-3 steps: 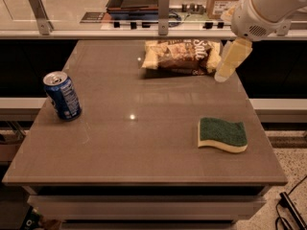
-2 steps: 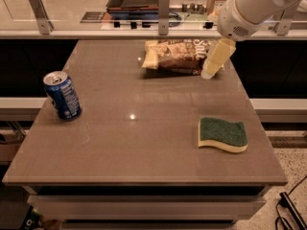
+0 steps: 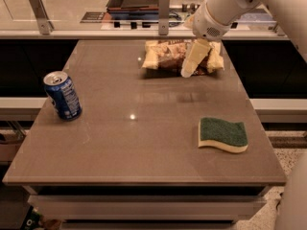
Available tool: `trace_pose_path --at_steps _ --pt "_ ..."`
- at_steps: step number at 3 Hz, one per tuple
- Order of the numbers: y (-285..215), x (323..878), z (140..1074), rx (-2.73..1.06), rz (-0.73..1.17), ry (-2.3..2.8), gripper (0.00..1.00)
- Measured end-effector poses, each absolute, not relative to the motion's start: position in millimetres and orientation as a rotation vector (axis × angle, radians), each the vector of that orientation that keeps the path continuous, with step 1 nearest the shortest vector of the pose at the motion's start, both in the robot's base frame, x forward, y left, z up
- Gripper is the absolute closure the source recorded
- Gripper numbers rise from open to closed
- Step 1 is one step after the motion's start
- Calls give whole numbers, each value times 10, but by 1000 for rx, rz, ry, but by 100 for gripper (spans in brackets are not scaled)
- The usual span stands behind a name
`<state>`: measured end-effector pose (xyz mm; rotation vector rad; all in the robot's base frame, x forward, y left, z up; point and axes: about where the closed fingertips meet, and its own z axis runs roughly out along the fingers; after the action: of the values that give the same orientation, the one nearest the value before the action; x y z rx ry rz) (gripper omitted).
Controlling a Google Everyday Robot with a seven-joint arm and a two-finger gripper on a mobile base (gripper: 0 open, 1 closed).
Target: Move brown chip bag near pepsi can
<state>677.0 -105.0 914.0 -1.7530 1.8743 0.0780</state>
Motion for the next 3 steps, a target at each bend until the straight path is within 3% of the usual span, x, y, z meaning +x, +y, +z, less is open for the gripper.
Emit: trace_pose_path --at_steps 1,3 --pt "-867 6942 8968 -1800 66 1866 0" --pt "-857 7347 8671 -1846 -130 1891 0"
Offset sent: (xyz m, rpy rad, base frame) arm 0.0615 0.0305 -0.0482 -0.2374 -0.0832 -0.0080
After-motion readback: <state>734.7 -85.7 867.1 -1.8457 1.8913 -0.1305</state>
